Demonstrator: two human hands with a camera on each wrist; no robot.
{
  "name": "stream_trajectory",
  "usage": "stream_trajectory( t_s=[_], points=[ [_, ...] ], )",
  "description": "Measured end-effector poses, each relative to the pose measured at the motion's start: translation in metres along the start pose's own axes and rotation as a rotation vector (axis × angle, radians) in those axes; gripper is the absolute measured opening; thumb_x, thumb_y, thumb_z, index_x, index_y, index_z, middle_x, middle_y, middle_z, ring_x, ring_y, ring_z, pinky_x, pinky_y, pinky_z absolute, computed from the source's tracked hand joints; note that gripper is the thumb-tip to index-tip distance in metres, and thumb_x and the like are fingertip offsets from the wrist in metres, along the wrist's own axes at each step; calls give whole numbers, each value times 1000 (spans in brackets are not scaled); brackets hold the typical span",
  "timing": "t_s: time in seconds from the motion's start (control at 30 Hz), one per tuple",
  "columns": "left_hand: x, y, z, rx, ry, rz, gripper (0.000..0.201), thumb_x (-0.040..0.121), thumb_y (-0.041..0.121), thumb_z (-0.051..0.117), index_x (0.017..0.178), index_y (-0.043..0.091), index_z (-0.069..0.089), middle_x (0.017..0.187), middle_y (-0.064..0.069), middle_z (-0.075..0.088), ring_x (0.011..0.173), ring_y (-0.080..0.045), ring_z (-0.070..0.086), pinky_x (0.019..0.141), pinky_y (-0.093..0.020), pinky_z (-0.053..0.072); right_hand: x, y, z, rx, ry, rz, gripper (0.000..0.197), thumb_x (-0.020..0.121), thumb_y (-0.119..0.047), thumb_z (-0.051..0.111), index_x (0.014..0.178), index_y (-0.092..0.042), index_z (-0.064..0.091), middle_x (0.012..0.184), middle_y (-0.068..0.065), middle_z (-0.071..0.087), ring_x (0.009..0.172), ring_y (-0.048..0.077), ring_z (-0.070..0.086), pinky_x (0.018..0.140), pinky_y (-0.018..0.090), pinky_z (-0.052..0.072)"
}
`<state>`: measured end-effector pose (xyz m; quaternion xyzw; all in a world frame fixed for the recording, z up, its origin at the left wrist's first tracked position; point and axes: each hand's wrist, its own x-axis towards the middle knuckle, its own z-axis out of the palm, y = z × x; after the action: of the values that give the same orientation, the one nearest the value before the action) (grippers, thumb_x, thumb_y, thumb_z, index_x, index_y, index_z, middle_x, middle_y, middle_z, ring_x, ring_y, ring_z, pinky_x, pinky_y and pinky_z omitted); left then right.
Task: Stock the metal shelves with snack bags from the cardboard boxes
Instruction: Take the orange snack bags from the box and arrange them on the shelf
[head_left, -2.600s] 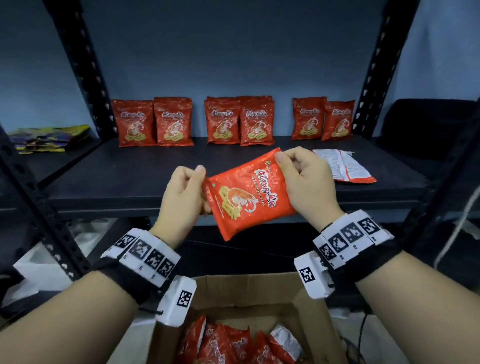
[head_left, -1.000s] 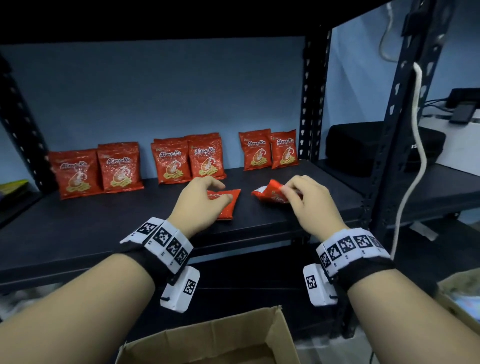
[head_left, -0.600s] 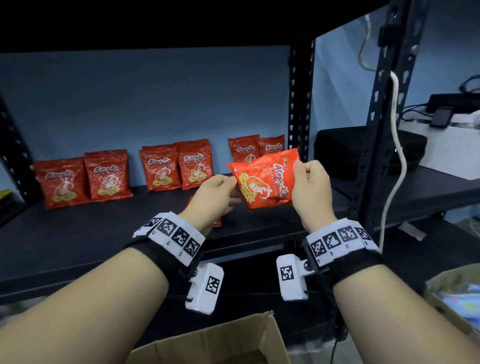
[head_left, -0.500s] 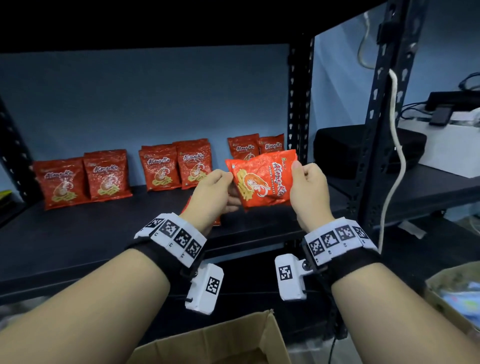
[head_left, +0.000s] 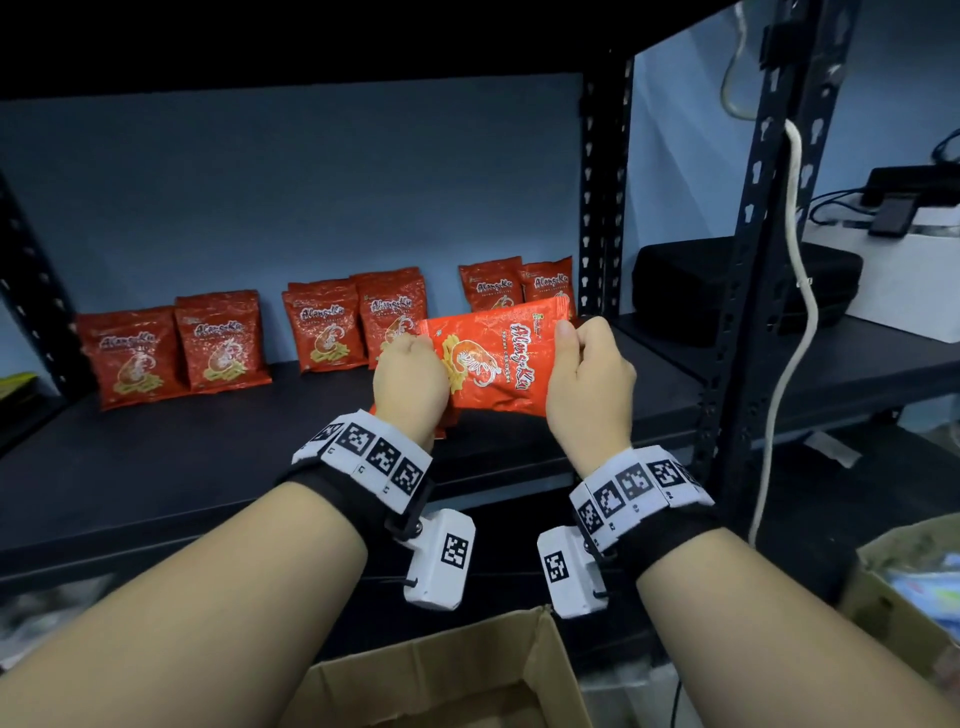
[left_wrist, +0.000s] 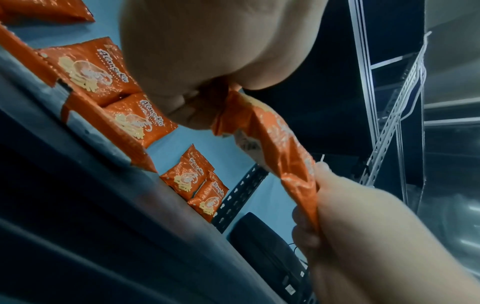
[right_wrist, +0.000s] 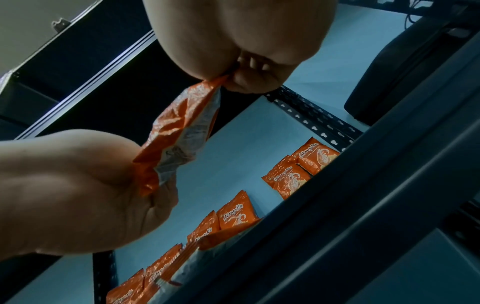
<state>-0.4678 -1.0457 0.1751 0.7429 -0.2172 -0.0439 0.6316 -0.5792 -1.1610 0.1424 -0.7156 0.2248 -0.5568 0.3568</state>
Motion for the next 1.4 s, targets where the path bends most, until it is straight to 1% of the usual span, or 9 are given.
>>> stream_trajectory(
  t_s=[0.1,0.23,0.4,0.5,0.67,0.87,1.13,1.27,1.4],
  points=[
    [1,-2,0,80,133,101,35,106,24,33,84,10,56,100,-21,63,98,-41,60,93,-50,49,0,-3,0,-11,15,-25,38,110,-30,44,75,-17,35,59,-7,39,49,2,41,46,15,34],
    [-3,-3,-1,164,159,249,41,111,29,29,78,13,47,84,-3,54,83,-25,52,86,-46,44,6,-2,-4,-8,11,-3,40,110,-31,44,74,-15,37,61,-3,39,51,3,38,47,15,33],
    [-4,-11,-12,231,123,412,42,111,33,32,76,13,44,74,0,50,70,-18,49,70,-40,39,11,5,-10,-31,-52,-7,43,110,-31,44,75,-6,40,65,-1,40,55,4,36,51,15,35],
    [-8,-15,-22,246,118,474,41,112,31,33,81,6,45,71,0,48,59,-7,42,59,-24,37,10,6,-10,-24,-112,-11,43,110,-30,45,79,0,42,65,-2,42,56,3,37,53,16,35],
    [-8,-13,-32,286,147,462,39,112,29,34,77,14,43,70,1,47,60,-9,41,55,-14,36,7,1,-4,-21,-112,-16,40,109,-29,45,76,-7,43,66,-2,44,58,4,39,53,18,36],
    [-10,-16,-36,258,185,444,41,111,27,35,73,15,41,70,2,46,60,-7,40,55,-14,34,2,-5,2,1,-99,31,44,109,-32,45,81,2,45,70,5,49,60,11,42,54,31,39],
    [-17,-17,-43,271,169,457,41,111,28,34,72,19,39,71,4,46,60,-4,44,56,-13,34,4,-9,-1,-48,-132,-4,41,109,-33,45,76,-10,43,67,-2,46,55,1,41,52,15,37],
    [-16,-16,-52,97,51,382,33,109,25,41,77,18,42,71,0,55,59,-1,52,60,-25,45,22,-17,-13,-47,-222,-63,43,108,-37,45,83,-2,46,70,-1,48,57,4,40,53,20,37],
    [-18,-11,-60,-172,-152,221,16,107,26,52,93,18,51,77,-6,69,62,-25,68,60,-39,59,32,-28,-23,-25,-265,-81,40,108,-37,46,88,-2,51,79,6,54,69,12,49,65,30,44]
  ],
)
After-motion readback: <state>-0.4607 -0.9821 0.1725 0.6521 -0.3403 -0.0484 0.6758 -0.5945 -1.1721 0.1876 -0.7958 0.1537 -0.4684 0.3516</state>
